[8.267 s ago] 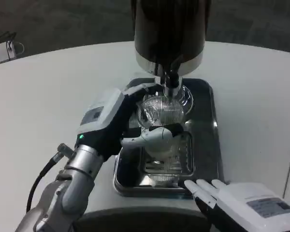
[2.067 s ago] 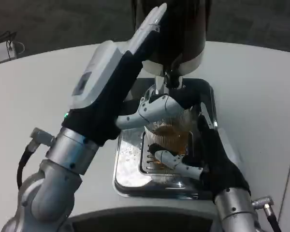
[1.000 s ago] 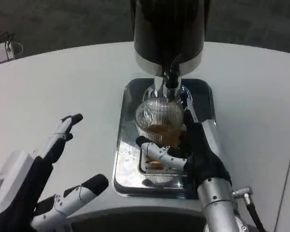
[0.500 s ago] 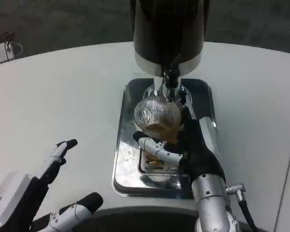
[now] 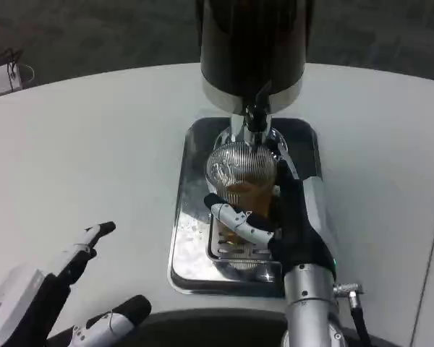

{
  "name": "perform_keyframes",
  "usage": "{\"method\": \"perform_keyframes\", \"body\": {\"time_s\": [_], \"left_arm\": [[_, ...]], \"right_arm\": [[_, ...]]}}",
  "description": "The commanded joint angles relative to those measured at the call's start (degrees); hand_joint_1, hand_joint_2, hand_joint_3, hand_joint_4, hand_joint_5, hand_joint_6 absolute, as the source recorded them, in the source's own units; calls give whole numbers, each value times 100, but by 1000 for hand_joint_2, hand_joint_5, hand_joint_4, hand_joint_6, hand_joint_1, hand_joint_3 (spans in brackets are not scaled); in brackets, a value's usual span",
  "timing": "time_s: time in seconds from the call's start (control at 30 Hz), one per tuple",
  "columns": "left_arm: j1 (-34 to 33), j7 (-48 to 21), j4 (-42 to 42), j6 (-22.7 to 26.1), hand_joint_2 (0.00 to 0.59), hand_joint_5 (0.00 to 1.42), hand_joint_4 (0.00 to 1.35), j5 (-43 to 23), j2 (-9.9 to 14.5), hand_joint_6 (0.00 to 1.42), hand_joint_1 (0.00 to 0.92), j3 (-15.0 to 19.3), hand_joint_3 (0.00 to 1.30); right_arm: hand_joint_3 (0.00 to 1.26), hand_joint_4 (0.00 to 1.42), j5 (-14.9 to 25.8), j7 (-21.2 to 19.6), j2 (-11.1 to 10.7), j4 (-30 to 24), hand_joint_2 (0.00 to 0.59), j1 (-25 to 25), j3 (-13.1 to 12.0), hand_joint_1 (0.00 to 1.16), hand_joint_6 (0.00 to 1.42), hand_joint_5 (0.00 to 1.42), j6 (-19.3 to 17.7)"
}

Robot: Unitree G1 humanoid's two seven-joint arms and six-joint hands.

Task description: Grasp the cup under the faucet to collect the drink, then remove the cup.

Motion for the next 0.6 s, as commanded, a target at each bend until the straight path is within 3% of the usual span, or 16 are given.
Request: {"method": "perform_keyframes", "body": {"time_s": [0.03, 0.3, 0.6], "left_arm": [[133, -78, -7, 70, 89, 152, 64, -22, 52, 207, 0, 28, 123], [184, -88, 36, 61, 90, 164, 81, -71, 70, 207, 0, 40, 157], [223, -90, 85, 33, 90, 173, 90, -108, 86, 207, 0, 27, 162]], "right_arm": [[250, 303, 46, -260, 513, 263, 232, -126, 72, 828, 235, 329, -24], [345, 405, 149, -654, 645, 555, 247, -145, 135, 852, 291, 419, -243], [565, 639, 219, -1076, 769, 657, 257, -97, 135, 906, 477, 675, -397]]}}
